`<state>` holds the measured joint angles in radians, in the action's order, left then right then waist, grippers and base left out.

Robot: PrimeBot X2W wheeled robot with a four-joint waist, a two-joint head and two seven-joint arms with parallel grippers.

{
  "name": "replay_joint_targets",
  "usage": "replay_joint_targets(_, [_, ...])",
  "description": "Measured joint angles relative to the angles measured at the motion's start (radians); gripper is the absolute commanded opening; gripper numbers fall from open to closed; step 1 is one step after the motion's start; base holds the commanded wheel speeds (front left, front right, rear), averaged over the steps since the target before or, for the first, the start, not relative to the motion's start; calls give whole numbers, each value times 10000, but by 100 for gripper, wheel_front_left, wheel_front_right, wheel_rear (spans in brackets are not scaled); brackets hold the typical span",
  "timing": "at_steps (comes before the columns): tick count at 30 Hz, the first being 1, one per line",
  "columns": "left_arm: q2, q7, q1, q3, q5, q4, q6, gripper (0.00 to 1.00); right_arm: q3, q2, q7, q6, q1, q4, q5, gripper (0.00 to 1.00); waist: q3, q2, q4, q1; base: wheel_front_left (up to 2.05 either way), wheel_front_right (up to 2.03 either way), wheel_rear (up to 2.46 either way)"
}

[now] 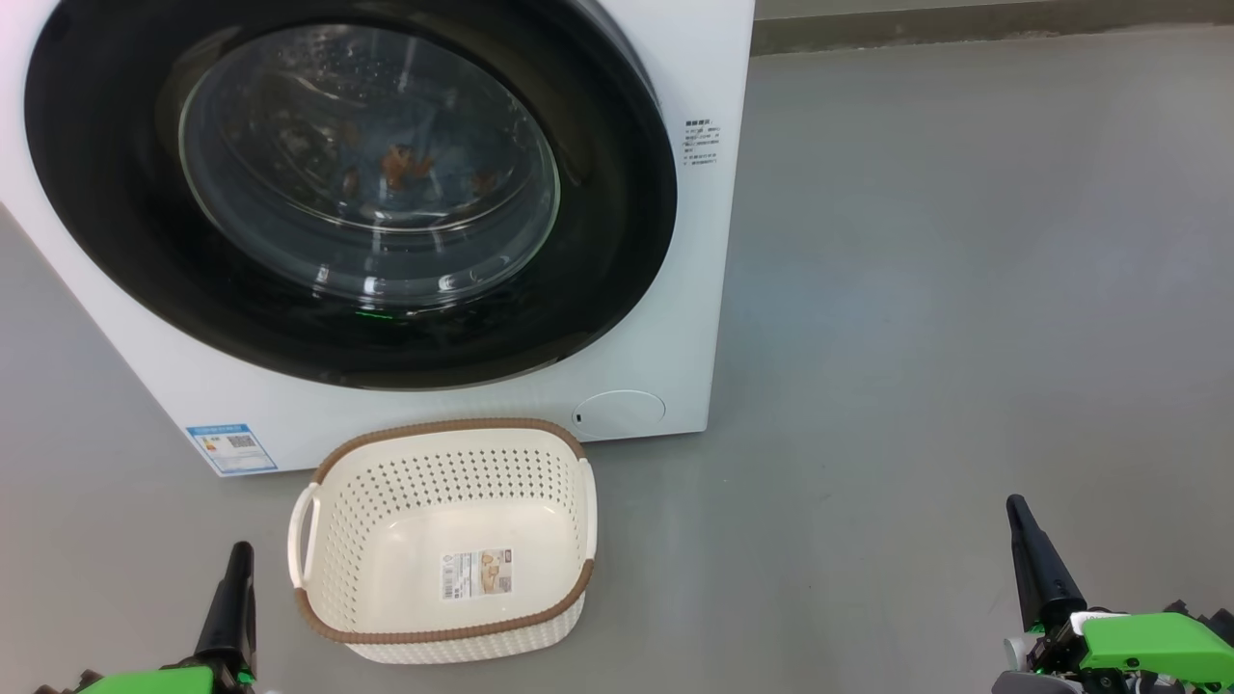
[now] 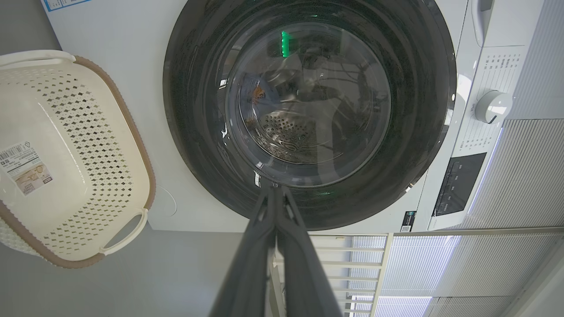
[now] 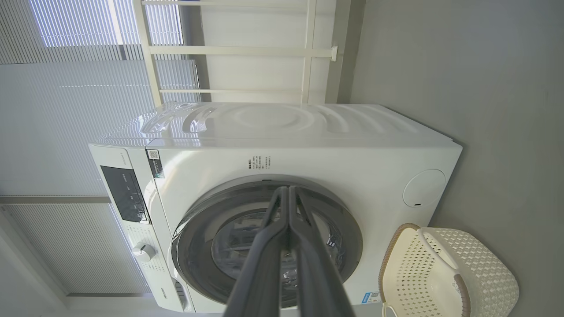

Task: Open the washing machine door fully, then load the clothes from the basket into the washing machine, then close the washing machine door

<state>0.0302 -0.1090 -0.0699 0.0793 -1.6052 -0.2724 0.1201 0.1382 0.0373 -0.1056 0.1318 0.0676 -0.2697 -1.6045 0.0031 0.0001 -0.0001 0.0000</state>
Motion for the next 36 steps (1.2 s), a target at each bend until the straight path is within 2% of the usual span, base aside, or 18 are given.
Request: replay_joint_targets(36, [0,0,0,6,0,2,0,0,0,0,0,0,0,0,0,0,0,0,0,0,0,0,0])
